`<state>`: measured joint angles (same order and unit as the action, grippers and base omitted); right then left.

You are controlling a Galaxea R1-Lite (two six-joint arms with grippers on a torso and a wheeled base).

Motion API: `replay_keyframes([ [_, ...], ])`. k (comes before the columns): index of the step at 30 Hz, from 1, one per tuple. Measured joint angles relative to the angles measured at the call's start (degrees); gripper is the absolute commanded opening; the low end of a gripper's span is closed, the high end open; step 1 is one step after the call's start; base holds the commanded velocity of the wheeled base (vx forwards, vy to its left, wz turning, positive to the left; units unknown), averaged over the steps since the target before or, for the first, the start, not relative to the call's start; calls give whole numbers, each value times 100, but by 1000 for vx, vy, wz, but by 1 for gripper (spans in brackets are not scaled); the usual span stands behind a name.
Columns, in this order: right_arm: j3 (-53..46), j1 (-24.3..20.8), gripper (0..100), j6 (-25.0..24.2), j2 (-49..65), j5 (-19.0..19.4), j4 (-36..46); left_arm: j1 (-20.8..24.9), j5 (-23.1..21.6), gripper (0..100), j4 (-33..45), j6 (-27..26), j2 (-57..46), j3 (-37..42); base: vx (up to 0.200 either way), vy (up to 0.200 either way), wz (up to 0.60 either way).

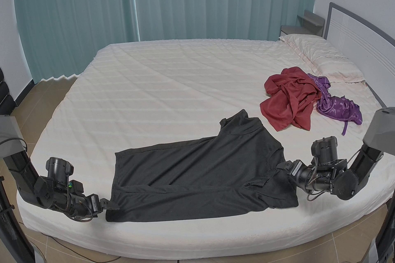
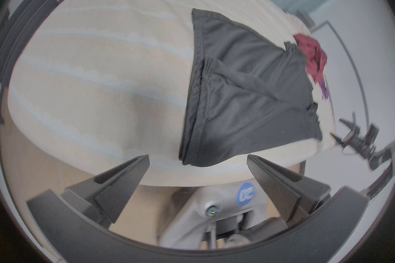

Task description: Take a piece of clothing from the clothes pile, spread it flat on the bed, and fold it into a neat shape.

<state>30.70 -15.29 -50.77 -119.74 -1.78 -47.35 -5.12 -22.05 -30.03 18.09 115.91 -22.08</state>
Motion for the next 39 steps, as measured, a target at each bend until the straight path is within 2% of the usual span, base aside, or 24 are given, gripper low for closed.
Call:
replay_keyframes([
  [3,452,-149,100,-238,-394,-257,-11,-22,-187,100,-76,374,-74,-7,0,0,0],
  [7,896,-240,100,-352,-805,-361,-11,-5,-271,100,-361,914,-74,45,0,0,0],
  [11,1310,-265,100,-383,-1172,-396,30,69,-239,100,-906,1530,-22,118,0,0,0],
  [15,1641,-265,100,-391,-1431,-416,52,179,-69,100,-1198,1699,49,202,0,0,0],
  [16,1701,-257,0,-394,-1477,-418,60,196,-50,100,-1231,1704,66,216,0,0,0],
  [24,2131,-59,0,-369,-1736,-424,85,247,-4,100,-1321,1716,167,260,0,0,0],
  [39,2015,-59,0,-352,-1474,-445,96,254,-2,100,-1328,1705,201,265,0,0,0],
])
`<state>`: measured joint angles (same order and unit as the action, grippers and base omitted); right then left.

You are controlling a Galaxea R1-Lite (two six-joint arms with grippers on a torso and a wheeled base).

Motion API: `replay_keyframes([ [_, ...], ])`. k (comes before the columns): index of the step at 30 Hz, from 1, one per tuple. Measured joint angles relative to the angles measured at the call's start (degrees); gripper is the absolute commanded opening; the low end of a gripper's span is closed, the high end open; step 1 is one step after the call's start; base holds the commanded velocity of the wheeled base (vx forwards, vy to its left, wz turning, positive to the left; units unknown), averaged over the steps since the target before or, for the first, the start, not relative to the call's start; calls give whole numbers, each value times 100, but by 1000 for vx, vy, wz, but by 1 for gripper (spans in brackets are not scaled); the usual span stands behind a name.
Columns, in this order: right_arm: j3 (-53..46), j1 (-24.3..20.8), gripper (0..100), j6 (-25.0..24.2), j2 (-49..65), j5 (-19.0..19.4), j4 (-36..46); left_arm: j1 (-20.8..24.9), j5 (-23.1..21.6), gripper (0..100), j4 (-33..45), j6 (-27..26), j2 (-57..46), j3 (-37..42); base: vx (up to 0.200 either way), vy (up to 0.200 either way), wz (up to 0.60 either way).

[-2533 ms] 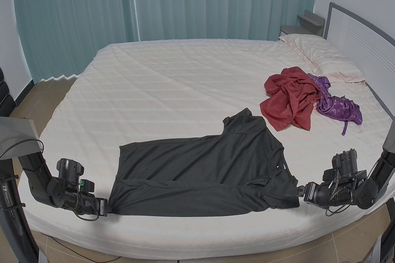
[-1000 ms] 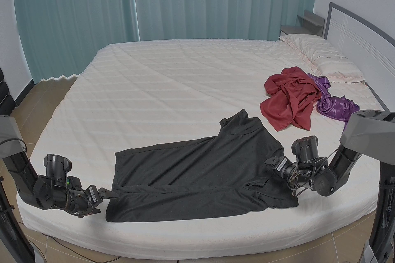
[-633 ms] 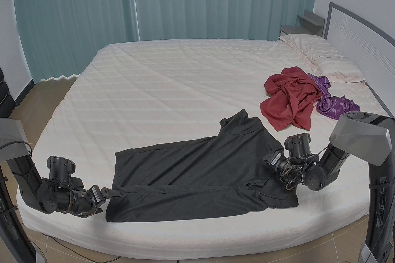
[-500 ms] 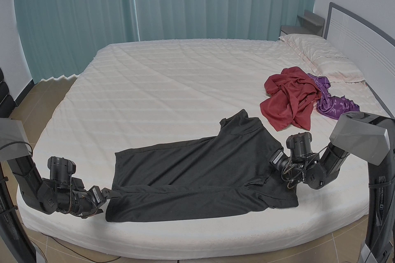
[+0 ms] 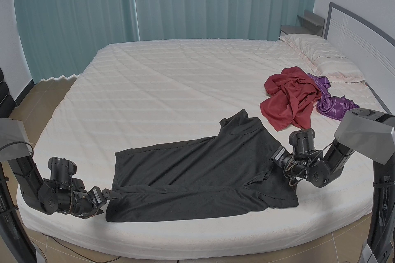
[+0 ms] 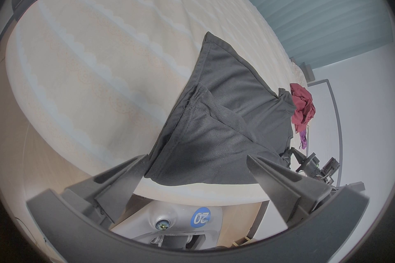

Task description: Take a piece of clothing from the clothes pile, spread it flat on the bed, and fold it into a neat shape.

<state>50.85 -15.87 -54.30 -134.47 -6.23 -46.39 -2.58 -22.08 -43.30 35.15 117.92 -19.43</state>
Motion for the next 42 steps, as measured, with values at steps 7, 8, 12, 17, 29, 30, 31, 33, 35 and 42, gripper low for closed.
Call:
replay_keyframes([
  [7,69,11,0,191,466,-1,475,-5,2,100,0,-1,5,0,0,0,0],
  [8,94,9,0,218,514,-1,539,-5,2,100,0,-1,5,0,0,0,0],
  [12,146,-5,0,405,669,0,757,-5,2,100,0,-1,5,0,0,0,0],
  [17,67,-22,0,506,802,0,1081,0,2,100,0,-1,7,0,0,0,0],
  [29,-579,-256,0,673,1342,-9,1491,-2,2,100,0,-17,11,0,0,0,0],
  [30,-664,-297,0,692,1395,-11,1495,0,2,100,0,-17,11,0,0,0,0],
  [31,-733,-328,0,712,1441,-9,1493,0,2,100,0,-17,11,1,0,0,0],
  [33,-874,-374,0,747,1532,-11,1493,-2,2,100,0,-20,11,1,0,0,0],
  [35,-1019,-422,0,766,1620,-17,1495,-5,2,100,0,-20,11,1,0,0,0],
  [42,-1491,-639,0,766,1847,-132,1445,-5,2,100,0,-26,11,1,0,0,0],
])
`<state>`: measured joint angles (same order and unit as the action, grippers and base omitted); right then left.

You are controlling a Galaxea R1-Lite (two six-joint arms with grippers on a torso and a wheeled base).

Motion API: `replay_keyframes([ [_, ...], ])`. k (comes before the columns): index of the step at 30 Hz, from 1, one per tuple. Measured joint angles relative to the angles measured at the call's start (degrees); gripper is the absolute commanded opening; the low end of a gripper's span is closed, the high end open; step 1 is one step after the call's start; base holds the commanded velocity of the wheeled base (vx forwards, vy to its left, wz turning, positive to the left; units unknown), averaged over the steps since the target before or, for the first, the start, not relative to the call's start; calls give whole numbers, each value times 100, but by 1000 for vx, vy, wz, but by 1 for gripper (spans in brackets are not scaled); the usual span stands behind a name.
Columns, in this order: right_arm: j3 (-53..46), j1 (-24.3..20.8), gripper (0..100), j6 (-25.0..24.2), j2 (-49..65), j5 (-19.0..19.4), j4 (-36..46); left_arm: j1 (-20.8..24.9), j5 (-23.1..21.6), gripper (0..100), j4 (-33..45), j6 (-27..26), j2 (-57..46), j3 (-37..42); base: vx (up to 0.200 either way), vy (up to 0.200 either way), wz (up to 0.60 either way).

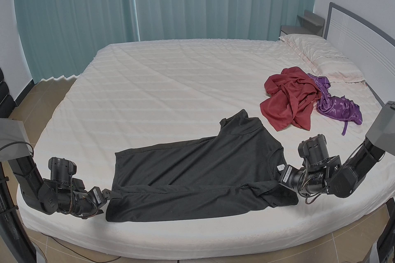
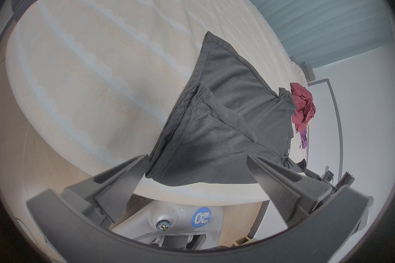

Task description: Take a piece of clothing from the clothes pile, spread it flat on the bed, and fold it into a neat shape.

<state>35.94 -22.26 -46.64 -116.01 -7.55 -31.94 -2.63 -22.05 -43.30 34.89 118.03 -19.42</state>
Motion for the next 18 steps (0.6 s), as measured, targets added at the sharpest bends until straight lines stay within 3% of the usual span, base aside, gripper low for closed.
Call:
replay_keyframes([
  [1,-52,-26,100,0,18,-17,-5,0,0,100,0,0,0,-1,0,0,0],
  [18,-700,-155,100,-13,372,-50,-22,2,0,100,0,4,0,2,0,0,0],
])
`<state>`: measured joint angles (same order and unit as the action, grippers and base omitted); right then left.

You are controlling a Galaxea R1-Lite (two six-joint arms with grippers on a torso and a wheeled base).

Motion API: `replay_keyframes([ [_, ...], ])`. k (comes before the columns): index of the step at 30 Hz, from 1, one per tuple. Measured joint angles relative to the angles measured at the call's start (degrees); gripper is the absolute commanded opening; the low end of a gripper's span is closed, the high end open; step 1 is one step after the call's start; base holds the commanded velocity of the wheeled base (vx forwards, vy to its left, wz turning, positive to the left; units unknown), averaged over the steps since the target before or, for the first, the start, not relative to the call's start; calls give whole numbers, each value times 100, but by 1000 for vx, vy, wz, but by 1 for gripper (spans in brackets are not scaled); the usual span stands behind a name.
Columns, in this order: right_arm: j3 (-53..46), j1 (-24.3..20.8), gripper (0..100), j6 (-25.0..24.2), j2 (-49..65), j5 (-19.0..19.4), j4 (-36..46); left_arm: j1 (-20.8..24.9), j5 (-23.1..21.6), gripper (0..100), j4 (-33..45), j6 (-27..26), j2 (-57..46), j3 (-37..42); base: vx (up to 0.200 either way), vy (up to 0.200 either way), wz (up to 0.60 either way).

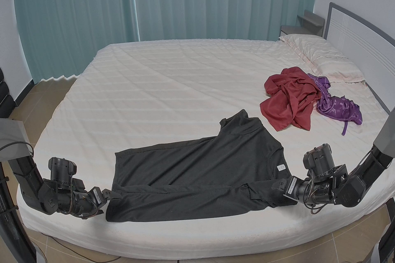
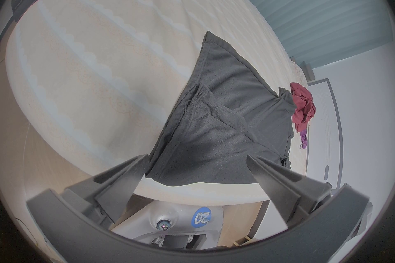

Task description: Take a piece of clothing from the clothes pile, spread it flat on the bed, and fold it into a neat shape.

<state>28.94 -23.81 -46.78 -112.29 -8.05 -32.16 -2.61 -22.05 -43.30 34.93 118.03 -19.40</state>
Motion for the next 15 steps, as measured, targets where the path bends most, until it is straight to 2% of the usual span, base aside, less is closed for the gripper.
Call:
replay_keyframes([
  [11,388,157,100,2,-540,11,-41,-2,0,100,0,-1,0,2,0,0,0],
  [12,422,160,0,6,-599,13,-40,0,0,100,0,0,0,0,0,0,0],
  [15,516,166,0,13,-808,-2,-41,0,0,100,0,-4,0,0,0,0,0],
])
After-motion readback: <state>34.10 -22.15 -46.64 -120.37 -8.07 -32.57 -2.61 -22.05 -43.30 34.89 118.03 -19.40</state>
